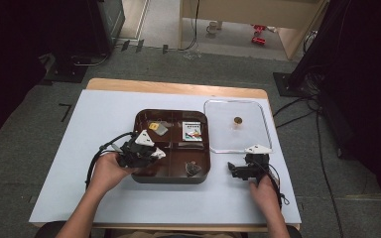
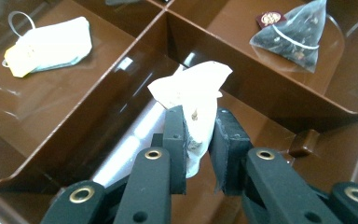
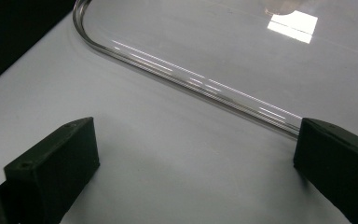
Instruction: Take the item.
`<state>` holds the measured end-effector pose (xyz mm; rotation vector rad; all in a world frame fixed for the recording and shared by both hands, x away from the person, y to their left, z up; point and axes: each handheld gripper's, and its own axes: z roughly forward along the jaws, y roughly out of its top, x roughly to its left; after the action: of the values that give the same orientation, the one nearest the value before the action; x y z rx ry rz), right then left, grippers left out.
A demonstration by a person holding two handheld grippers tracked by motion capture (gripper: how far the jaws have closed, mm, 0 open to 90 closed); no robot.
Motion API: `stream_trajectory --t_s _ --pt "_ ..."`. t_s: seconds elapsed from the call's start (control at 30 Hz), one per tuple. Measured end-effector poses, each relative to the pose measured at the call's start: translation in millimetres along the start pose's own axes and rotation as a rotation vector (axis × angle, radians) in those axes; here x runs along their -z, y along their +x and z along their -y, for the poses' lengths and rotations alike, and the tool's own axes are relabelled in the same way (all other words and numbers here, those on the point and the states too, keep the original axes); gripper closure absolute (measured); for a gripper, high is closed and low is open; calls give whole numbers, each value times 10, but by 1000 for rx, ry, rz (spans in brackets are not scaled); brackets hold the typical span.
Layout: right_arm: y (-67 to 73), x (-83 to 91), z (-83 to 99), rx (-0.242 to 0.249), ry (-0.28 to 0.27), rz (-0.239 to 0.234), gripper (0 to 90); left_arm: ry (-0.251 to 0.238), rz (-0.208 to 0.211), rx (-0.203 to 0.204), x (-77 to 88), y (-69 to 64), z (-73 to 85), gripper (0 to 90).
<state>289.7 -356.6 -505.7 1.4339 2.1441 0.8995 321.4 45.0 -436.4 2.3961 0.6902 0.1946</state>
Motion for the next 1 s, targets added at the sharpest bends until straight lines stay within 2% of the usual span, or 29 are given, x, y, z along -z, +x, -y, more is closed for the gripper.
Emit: stream_trajectory --t_s 0.07,0.57,0.73,1.0 --pt "-1 0 0 -1 0 0 0 -30 -1 10 66 5 9 776" --pt "-2 0 -2 -3 3 -4 0 -117 -21 51 354 50 113 775" --pt "-3 -1 -2 -4 4 -4 0 -126 -32 57 417 78 151 775" --pt "-5 -2 -4 -4 5 -5 0 -144 -55 90 553 141 253 776"
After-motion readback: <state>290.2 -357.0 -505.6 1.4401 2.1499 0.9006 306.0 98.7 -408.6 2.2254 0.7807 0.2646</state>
